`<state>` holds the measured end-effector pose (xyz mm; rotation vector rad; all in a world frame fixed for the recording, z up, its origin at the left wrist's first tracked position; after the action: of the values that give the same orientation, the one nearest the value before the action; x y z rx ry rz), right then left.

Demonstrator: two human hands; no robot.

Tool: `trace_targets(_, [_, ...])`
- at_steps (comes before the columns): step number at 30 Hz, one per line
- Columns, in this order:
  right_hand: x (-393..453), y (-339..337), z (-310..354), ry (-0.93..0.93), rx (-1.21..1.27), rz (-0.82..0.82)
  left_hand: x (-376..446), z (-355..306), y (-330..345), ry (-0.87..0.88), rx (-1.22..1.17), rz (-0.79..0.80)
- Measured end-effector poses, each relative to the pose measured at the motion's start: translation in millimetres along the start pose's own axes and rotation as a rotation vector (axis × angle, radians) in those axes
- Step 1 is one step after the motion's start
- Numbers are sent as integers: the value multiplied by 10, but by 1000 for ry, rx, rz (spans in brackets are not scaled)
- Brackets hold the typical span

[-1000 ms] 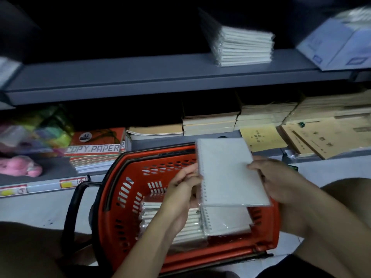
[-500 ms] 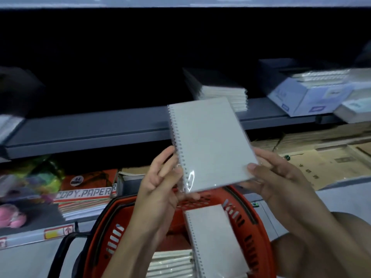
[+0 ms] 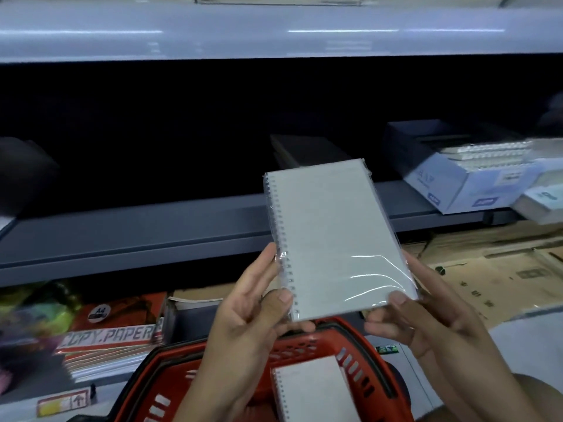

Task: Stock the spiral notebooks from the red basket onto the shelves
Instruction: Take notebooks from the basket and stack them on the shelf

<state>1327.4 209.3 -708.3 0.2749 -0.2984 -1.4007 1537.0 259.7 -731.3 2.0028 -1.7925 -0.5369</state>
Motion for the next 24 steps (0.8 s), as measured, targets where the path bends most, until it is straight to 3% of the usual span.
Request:
trace_targets(7, [281,-51,43,-2,62,5,315,-77,127,19,64,-35])
trace_targets(13, [982,118,255,-15,94,138,947,-417,285,107,93,-114])
trace_targets(18, [1606,266,133,50,172,15,1464,-555,329,132,160,-289])
trace_targets(24, [1642,254,-50,-24,125,-125,1517,-411,324,265,498,-394])
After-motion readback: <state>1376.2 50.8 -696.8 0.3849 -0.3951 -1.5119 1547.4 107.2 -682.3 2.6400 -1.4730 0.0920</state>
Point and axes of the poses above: each hand's wrist, its own x-axis towards the middle knuckle, its own y-axis out of the palm, z = x × y, the point moved 1 cm from there along x, towards the middle knuckle, and after that the axes turned 6 degrees about -y, right-handed, at the moved point
